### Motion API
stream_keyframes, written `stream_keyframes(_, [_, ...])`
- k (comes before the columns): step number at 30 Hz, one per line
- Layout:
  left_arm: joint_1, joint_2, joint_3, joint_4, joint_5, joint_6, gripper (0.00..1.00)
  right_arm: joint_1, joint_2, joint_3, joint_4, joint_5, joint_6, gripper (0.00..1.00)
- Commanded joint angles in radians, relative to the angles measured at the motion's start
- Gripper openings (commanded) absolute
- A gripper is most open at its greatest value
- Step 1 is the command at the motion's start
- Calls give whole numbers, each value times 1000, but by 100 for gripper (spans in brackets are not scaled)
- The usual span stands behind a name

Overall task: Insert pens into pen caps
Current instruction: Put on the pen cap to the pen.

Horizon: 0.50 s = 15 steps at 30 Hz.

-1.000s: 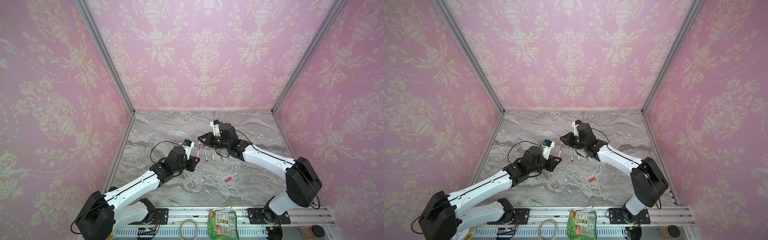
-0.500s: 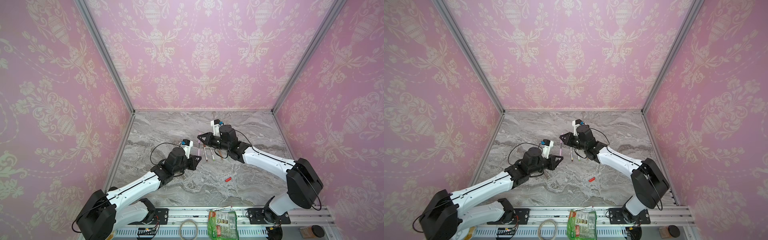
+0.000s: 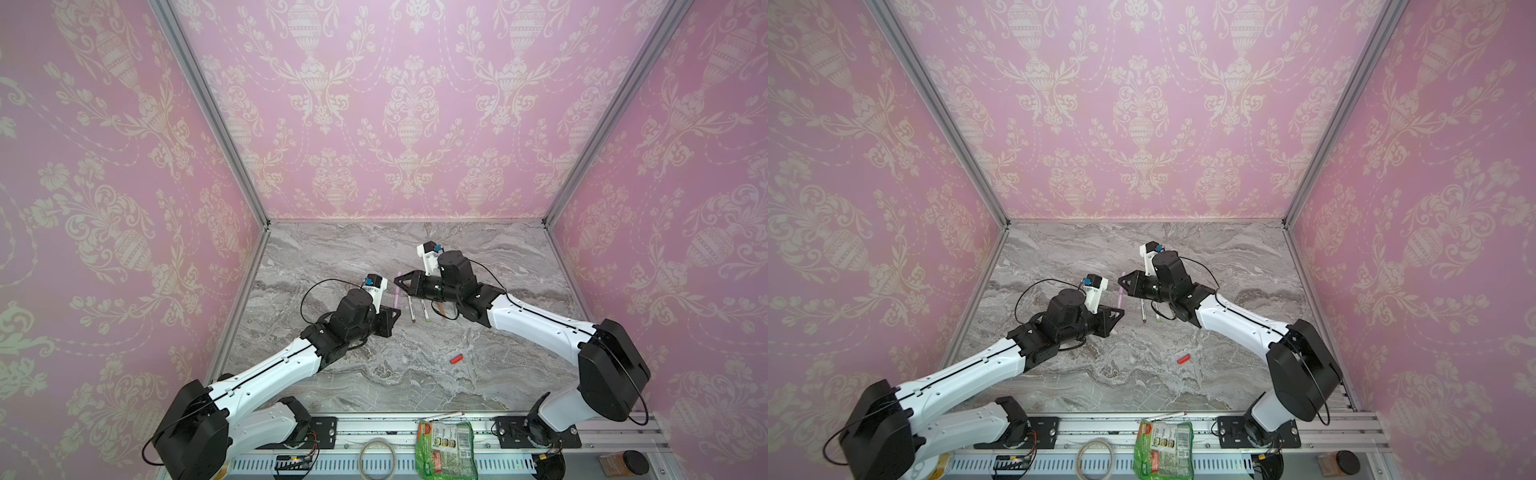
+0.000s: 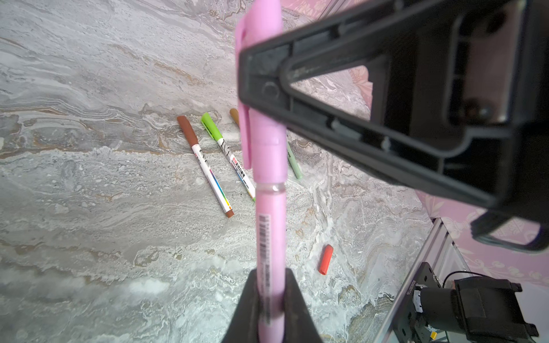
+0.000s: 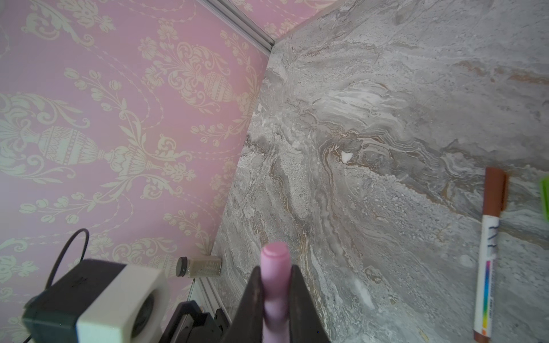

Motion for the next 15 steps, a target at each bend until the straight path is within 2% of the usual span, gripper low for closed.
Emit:
stream_keyframes(1, [3, -36, 32, 96, -54, 46, 0, 18, -5, -1, -102, -86, -23, 0])
stream_keyframes(10, [17, -18, 64, 156, -101, 78, 0, 49, 27, -46, -43, -117, 31, 0])
stream_keyframes(15, [86, 43, 156, 200, -70, 120, 0, 97, 48, -82, -68, -116, 44, 0])
